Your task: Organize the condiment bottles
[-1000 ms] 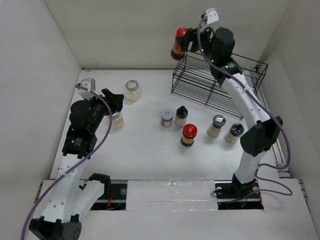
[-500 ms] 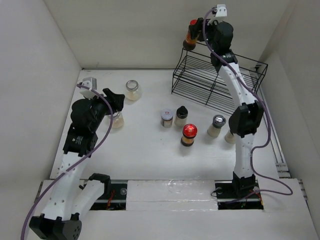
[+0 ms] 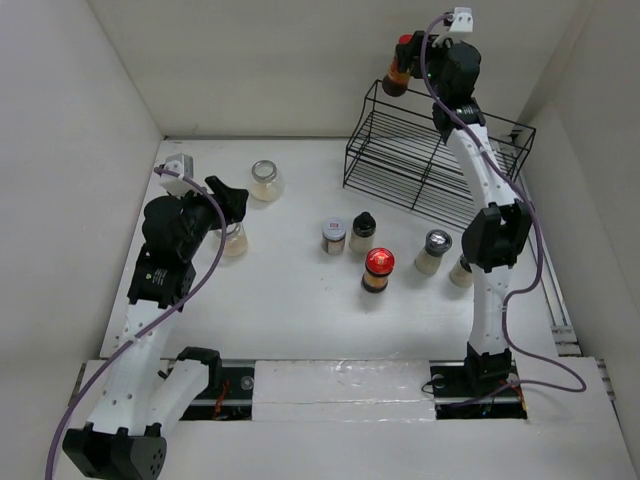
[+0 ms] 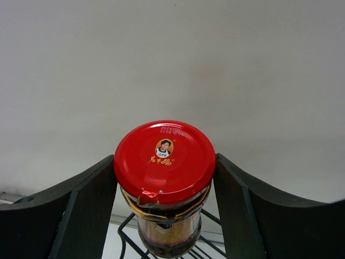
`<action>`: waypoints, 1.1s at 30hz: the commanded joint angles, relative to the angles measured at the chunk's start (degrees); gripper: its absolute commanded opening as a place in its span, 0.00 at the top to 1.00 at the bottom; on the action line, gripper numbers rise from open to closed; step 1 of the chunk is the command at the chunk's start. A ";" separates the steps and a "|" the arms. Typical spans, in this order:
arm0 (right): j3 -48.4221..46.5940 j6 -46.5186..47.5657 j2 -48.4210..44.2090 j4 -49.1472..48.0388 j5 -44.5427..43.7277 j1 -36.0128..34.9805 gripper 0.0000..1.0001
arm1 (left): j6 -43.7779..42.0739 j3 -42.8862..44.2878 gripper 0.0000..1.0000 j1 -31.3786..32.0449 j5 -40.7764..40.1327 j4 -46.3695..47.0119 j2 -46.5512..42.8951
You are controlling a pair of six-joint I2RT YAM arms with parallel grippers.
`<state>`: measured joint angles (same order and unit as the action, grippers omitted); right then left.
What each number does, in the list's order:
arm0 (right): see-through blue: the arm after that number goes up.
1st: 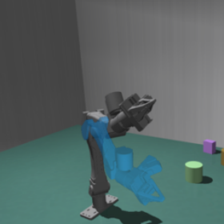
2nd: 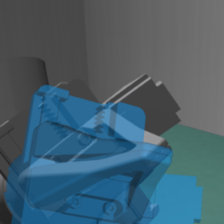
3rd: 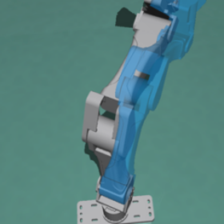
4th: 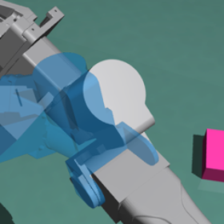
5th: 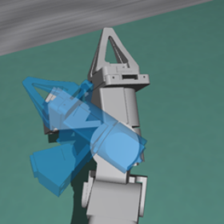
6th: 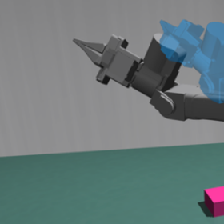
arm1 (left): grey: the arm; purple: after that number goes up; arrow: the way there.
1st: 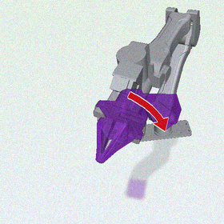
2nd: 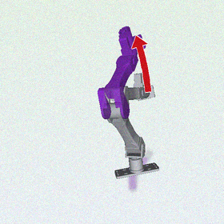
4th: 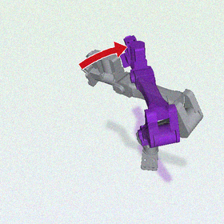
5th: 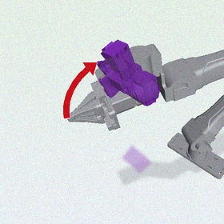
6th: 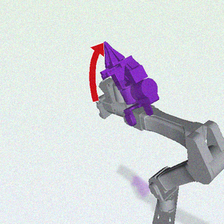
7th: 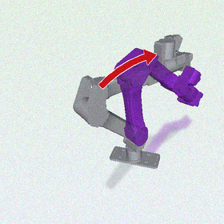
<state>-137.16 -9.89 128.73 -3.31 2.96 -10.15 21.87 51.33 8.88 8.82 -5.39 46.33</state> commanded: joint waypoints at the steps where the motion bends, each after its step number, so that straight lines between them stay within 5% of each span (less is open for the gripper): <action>1: -0.57 -0.66 -3.31 -11.28 0.11 0.31 0.50 | -0.42 -0.35 0.43 -0.27 1.02 2.93 -0.18; 9: 6.03 2.15 -2.78 -11.89 0.64 -0.83 0.50 | -0.42 -0.35 0.44 -0.27 1.55 2.93 -0.18; 23: 14.37 8.13 -2.78 -10.84 -2.61 -3.21 0.34 | -0.42 -0.88 0.44 -0.27 2.08 3.45 -0.71; 33: 15.87 8.66 -6.82 -10.14 -3.14 -3.21 0.05 | -0.42 -0.88 0.44 -0.27 2.61 3.45 -0.71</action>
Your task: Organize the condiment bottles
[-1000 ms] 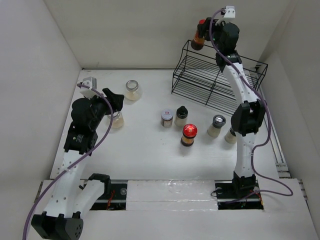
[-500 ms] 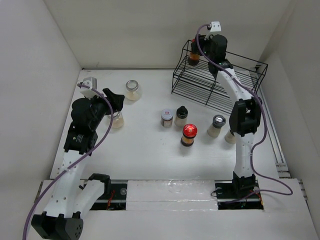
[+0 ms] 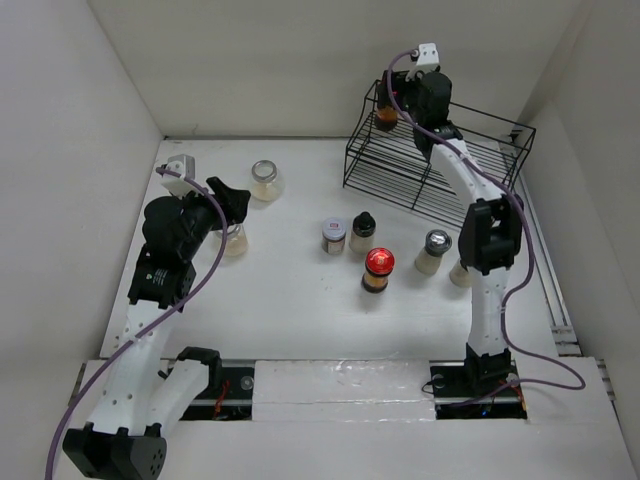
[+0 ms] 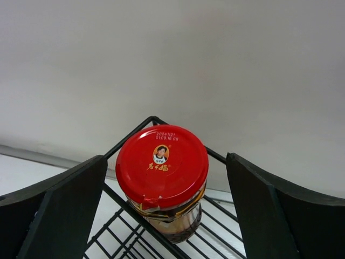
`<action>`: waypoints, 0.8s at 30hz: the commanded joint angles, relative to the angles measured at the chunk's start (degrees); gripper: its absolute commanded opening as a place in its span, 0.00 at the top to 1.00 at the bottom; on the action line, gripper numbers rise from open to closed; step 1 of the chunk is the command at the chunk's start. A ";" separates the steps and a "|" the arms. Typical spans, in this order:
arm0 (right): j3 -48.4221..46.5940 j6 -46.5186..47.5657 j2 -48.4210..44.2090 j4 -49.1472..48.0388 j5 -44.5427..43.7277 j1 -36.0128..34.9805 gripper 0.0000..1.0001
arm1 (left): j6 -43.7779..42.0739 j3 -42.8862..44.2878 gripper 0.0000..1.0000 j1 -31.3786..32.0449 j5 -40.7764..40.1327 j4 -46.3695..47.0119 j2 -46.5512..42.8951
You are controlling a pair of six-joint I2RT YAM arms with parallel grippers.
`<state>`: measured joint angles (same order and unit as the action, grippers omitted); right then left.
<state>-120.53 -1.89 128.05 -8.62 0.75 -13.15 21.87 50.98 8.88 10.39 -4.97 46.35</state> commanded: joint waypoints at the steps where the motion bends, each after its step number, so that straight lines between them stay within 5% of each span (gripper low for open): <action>1: -1.28 0.66 -6.84 -4.82 -0.93 -0.21 0.03 | -0.42 -0.53 0.44 -0.27 1.03 3.04 -0.73; 9: 1.34 1.19 -17.81 0.88 -1.46 0.31 0.01 | -0.42 -0.53 0.42 -0.27 0.42 3.04 -1.79; 13: 17.92 -1.26 -29.82 2.47 -1.38 -1.88 0.02 | 0.10 -0.53 0.40 -0.27 -0.11 2.52 -2.31; 15: 31.67 -2.76 -35.38 1.69 -0.05 -5.38 0.27 | 0.63 -0.53 0.40 -0.27 -0.63 2.51 -2.31; 16: 36.11 -3.55 -40.81 1.68 -1.44 -6.96 0.76 | 0.63 -0.53 0.38 -0.27 -0.64 2.51 -2.84; 18: 43.33 -3.56 -45.24 1.59 -7.07 -12.39 1.00 | 0.63 -0.53 0.38 -0.27 -1.25 2.51 -2.84; 20: 49.32 -4.17 -49.80 4.82 -8.48 -15.66 0.95 | 0.63 -0.53 0.38 -0.27 -2.48 1.90 -2.84; 21: 50.82 -4.17 -51.22 10.06 -10.66 -19.16 0.83 | 1.15 -0.53 0.38 -0.27 -3.18 1.90 -2.84; 22: 54.31 -4.17 -52.80 12.64 -11.99 -20.94 0.67 | 1.16 -0.53 0.37 -0.27 -3.19 1.90 -2.84; 23: 56.35 -4.17 -56.38 14.84 -13.14 -22.52 0.37 | 1.16 -0.53 0.37 -0.27 -3.88 1.90 -2.84; 24: 58.28 -4.96 -58.33 19.56 -14.97 -23.75 0.25 | 1.16 -0.53 0.36 -0.27 -4.85 1.37 -2.84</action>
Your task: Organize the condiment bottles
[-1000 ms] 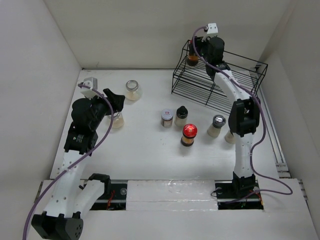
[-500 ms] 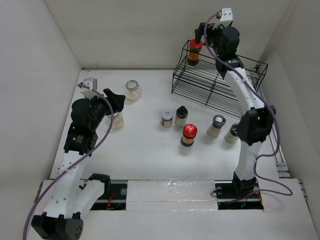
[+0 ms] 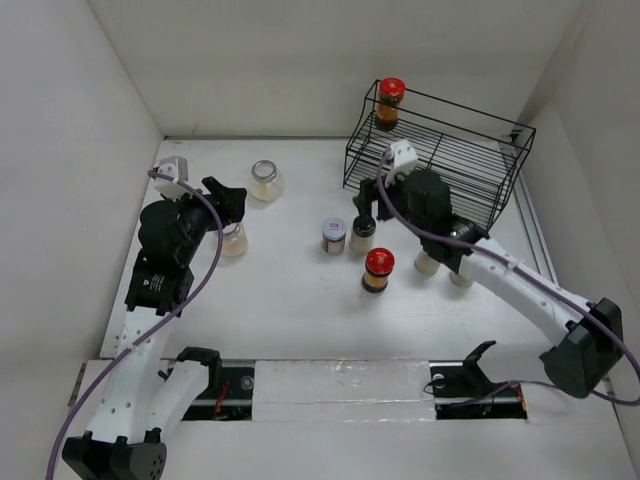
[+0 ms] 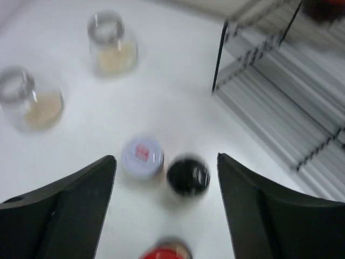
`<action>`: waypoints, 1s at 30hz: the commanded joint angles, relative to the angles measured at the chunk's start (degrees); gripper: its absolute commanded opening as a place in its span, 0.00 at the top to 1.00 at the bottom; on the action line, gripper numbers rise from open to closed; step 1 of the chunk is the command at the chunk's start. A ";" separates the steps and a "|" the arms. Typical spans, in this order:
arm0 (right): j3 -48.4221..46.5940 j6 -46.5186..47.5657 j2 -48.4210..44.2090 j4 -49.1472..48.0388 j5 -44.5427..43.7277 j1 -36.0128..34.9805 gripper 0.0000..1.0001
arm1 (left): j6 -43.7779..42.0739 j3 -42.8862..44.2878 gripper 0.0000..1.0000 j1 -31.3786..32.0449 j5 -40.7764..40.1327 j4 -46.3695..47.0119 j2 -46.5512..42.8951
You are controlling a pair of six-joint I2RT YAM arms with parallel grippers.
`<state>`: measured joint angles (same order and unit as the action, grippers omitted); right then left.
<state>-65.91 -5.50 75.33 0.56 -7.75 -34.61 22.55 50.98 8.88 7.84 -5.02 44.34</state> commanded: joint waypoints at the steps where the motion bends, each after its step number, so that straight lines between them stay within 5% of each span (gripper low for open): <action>1: 5.42 -1.97 -7.55 12.69 -6.49 -4.57 0.16 | 1.00 -0.53 0.34 -0.27 -2.30 1.41 -0.83; 2: 8.31 -2.84 -9.39 14.89 -7.01 -5.46 0.05 | 1.01 -0.53 0.34 -0.27 -2.91 1.41 -0.83; 4: 10.35 -5.92 -13.53 21.11 -6.15 -7.39 0.00 | 1.01 -0.01 0.33 -0.27 -2.91 0.89 -0.83; 10: 14.84 -10.58 -15.74 29.93 -8.16 -10.39 0.00 | 1.01 0.00 0.32 -0.27 -1.68 0.89 -0.22; 23: 12.47 -8.83 -5.91 24.85 -7.19 -11.80 0.00 | 1.01 0.00 0.31 -0.27 -0.45 1.41 -0.22; 30: 13.08 -8.21 -3.00 22.03 -10.09 -12.93 0.13 | 1.01 0.00 0.31 -0.27 0.60 1.94 0.31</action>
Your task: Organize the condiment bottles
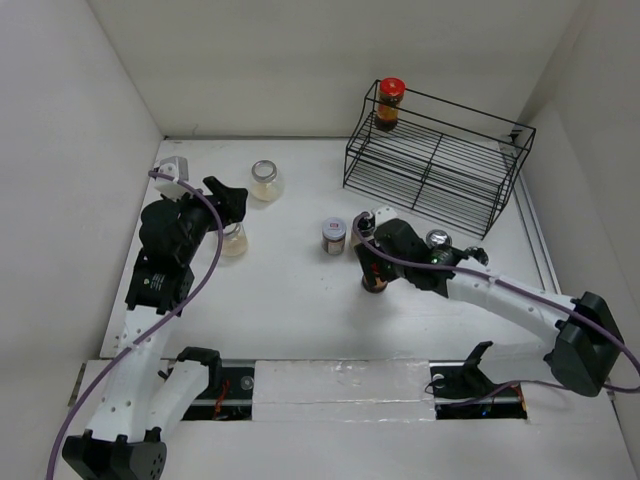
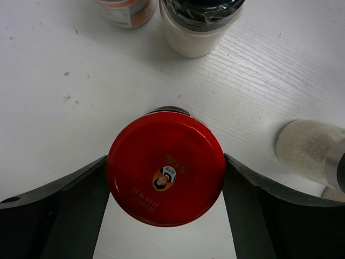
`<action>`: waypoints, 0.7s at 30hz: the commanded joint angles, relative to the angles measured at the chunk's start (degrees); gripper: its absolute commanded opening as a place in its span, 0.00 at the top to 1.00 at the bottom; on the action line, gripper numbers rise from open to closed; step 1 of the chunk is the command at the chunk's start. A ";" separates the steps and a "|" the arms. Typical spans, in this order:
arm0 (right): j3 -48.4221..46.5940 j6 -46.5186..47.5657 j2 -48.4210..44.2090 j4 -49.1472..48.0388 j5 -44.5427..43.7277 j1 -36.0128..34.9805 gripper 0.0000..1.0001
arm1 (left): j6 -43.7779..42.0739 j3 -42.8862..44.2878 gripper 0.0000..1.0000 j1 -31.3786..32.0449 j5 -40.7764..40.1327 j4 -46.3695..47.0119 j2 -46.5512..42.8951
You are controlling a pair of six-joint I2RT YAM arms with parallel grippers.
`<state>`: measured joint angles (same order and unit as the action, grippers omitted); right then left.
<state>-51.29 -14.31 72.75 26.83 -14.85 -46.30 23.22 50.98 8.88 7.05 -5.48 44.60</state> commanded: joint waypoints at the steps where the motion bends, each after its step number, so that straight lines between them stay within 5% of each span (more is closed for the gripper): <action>1: -1.54 0.59 -1.11 -5.11 -3.51 -1.24 0.17 | 0.33 0.00 0.31 -0.27 1.39 2.40 0.57; 3: -1.53 0.59 -1.74 -5.12 -4.21 -1.24 0.32 | 0.33 0.00 0.32 -0.27 1.39 2.40 0.58; 5: -2.06 0.59 -3.22 -4.42 -5.00 -1.24 0.36 | 0.33 0.00 0.32 -0.27 1.39 2.40 0.58; 15: -10.66 9.19 -16.58 -5.98 -4.48 -3.44 0.39 | 0.33 0.00 0.33 -0.27 1.92 2.40 1.10; 21: -26.27 15.53 -8.10 -16.10 -0.72 7.17 0.39 | 0.33 0.00 0.34 -0.27 2.53 2.93 1.10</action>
<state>-67.37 -3.90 61.43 26.83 -15.92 -44.29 23.27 50.98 8.88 8.58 -5.39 45.95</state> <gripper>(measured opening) 0.732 0.661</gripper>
